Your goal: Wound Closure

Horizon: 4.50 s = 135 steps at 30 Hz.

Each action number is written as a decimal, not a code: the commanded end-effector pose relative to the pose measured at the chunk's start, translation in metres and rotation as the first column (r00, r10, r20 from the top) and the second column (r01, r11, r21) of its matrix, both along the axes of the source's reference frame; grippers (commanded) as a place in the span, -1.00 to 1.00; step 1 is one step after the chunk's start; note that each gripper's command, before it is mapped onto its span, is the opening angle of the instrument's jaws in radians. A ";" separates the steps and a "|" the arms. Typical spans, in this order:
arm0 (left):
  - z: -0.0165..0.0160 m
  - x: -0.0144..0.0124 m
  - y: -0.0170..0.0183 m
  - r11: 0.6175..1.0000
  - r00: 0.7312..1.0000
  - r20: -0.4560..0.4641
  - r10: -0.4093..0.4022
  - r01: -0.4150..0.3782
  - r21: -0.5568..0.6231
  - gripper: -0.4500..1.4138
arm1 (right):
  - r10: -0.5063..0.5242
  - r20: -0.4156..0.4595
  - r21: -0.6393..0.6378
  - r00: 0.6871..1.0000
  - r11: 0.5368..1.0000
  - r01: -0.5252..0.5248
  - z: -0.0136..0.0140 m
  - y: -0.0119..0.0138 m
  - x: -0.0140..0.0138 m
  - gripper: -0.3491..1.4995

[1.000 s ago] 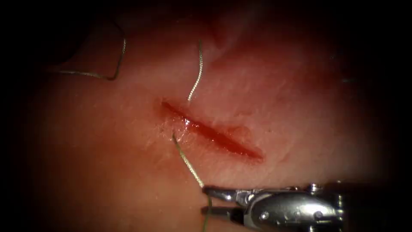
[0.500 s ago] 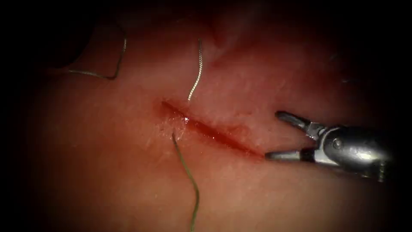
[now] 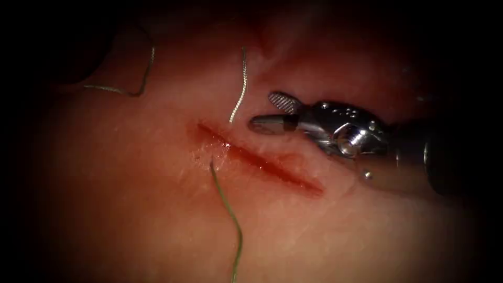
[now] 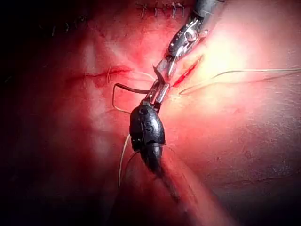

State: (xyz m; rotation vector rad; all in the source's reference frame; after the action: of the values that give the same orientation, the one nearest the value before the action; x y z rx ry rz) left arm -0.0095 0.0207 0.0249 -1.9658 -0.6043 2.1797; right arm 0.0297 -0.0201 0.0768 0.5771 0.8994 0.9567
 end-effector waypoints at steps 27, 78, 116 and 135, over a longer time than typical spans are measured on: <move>0.0007 -0.0004 0.0001 1.000 1.000 0.002 0.001 -0.001 -0.001 -1.00 | 0.016 -0.021 -0.057 1.000 0.998 -0.018 0.0027 0.0038 0.0040 -1.00; 0.0092 0.0013 0.0005 0.999 0.988 -0.148 -0.046 0.049 0.021 -1.00 | 0.130 -0.160 -0.418 0.979 0.889 -0.186 -0.0096 0.0074 -0.0024 0.67; 0.0124 0.0034 0.0014 0.979 0.943 -0.285 -0.171 0.196 0.062 0.57 | 0.027 -0.115 -0.545 0.993 0.834 -0.086 -0.0115 0.0048 -0.0057 0.80; 0.0083 -0.0139 -0.0106 0.821 0.916 -0.362 0.174 -0.338 -0.461 0.22 | -0.079 -0.047 -0.585 0.996 0.810 0.036 -0.0148 0.0040 -0.0079 0.76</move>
State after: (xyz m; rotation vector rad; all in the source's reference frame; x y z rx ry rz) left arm -0.0231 0.0098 0.0328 -1.7611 -0.2555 3.0109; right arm 0.0211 -0.0161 0.0615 0.1004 1.1660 0.5524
